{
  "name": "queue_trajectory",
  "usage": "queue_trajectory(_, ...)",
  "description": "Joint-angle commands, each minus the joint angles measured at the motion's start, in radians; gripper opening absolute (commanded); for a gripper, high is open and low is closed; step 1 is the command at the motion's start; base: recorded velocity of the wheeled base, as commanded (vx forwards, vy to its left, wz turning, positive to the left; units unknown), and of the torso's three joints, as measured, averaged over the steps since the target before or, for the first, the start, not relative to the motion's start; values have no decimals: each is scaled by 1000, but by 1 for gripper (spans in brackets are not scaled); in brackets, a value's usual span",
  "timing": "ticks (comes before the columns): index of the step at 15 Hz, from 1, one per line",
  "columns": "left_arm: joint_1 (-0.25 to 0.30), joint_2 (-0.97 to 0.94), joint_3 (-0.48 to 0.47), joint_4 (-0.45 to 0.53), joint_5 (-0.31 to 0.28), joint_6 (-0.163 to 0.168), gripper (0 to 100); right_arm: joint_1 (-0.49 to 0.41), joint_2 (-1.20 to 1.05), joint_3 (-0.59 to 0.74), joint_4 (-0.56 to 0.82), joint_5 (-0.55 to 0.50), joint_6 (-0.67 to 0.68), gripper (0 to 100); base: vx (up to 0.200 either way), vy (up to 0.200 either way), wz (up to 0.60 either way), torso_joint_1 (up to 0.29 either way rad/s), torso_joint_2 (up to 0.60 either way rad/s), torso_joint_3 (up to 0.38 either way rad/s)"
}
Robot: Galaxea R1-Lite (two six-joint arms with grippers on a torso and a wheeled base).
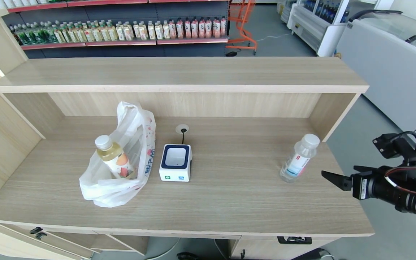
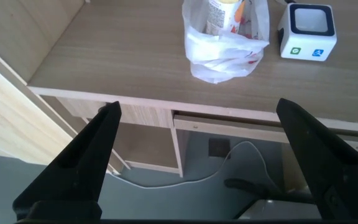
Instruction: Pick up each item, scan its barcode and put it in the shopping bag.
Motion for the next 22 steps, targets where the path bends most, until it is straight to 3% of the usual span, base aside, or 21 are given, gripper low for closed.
queue_trajectory(1, 0, 0, 0, 0, 1, 0, 100, 21, 111, -52, -44, 1, -4, 100, 0, 0, 0, 0, 0, 0)
queue_trajectory(4, 0, 0, 0, 0, 1, 0, 100, 60, 221, -83, -156, 4, 2, 100, 0, 0, 0, 0, 0, 0)
queue_trajectory(9, 0, 0, 0, 0, 1, 0, 100, 147, 318, -150, -173, 1, -7, 100, 0, 0, 0, 0, 0, 0)
queue_trajectory(22, 0, 0, 0, 0, 1, -1, 100, 193, 455, -283, -228, -19, -61, 100, 0, 0, 0, 0, 0, 0)
